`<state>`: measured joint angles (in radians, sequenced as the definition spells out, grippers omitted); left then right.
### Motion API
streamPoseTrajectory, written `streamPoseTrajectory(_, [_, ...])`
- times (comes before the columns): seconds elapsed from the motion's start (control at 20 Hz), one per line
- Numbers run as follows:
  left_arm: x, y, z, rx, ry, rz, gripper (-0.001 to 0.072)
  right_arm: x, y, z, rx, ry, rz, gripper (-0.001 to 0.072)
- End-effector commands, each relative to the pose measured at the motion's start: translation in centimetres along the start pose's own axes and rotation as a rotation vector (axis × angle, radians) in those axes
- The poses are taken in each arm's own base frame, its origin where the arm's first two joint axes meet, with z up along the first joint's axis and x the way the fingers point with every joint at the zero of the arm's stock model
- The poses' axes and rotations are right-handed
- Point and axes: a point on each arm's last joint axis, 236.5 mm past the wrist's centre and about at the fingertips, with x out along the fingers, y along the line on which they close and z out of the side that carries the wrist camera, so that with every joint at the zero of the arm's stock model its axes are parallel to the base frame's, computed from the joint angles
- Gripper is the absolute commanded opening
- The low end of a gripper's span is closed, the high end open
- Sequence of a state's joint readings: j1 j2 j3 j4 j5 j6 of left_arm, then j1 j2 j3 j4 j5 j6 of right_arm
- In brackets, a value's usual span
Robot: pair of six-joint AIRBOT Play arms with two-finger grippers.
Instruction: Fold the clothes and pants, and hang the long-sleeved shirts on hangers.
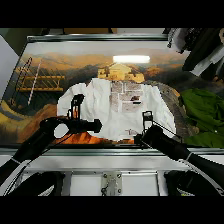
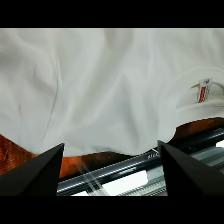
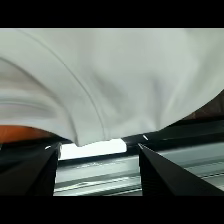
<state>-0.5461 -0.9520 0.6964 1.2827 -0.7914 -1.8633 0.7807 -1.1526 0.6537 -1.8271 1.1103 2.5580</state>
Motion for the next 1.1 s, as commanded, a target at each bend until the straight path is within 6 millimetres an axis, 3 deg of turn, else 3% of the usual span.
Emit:
streamPoseTrajectory(0.0, [-0.1,0.1,-0.4,-0.003,0.011,0.002,0.0632,0.9,0.1,0.8,0.083,-0.030,-0.025,0.0525])
streamPoseTrajectory(0.25, [-0.1,0.1,-0.6,-0.002,0.019,0.005,0.0632,1.6,-0.4,0.9,0.095,-0.033,-0.062,0.0524])
streamPoseTrajectory(0.5, [-0.1,0.1,-0.6,-0.002,0.019,0.005,0.0632,1.2,-3.9,-0.5,0.084,0.021,-0.213,0.0524])
streamPoseTrajectory(0.65, [-0.1,0.1,-0.6,-0.003,0.019,0.004,0.0632,1.2,-4.0,-0.2,0.078,0.009,-0.219,0.0524])
streamPoseTrajectory(0.7, [-0.1,0.1,-0.6,-0.003,0.019,0.004,0.0632,1.2,-3.8,0.0,0.076,0.000,-0.208,0.0473])
streamPoseTrajectory(0.8, [-0.1,0.1,-0.6,-0.003,0.019,0.004,0.0631,1.4,-3.1,0.4,0.059,-0.015,-0.176,0.0236])
streamPoseTrajectory(0.9, [0.0,0.2,-0.6,-0.004,0.022,0.006,0.0631,1.4,-2.7,0.6,0.058,-0.023,-0.160,0.0225])
streamPoseTrajectory(0.95, [0.4,0.2,-0.9,-0.005,0.035,0.010,0.0630,1.4,-2.7,0.6,0.058,-0.024,-0.159,0.0145])
streamPoseTrajectory(1.0, [0.9,0.2,-1.4,0.005,0.055,0.015,0.0630,1.3,-2.6,0.7,0.049,-0.025,-0.156,0.0016])
streamPoseTrajectory(1.05, [1.7,-0.2,-2.2,0.022,0.087,0.017,0.0630,1.2,-2.6,0.7,0.042,-0.029,-0.150,0.0017])
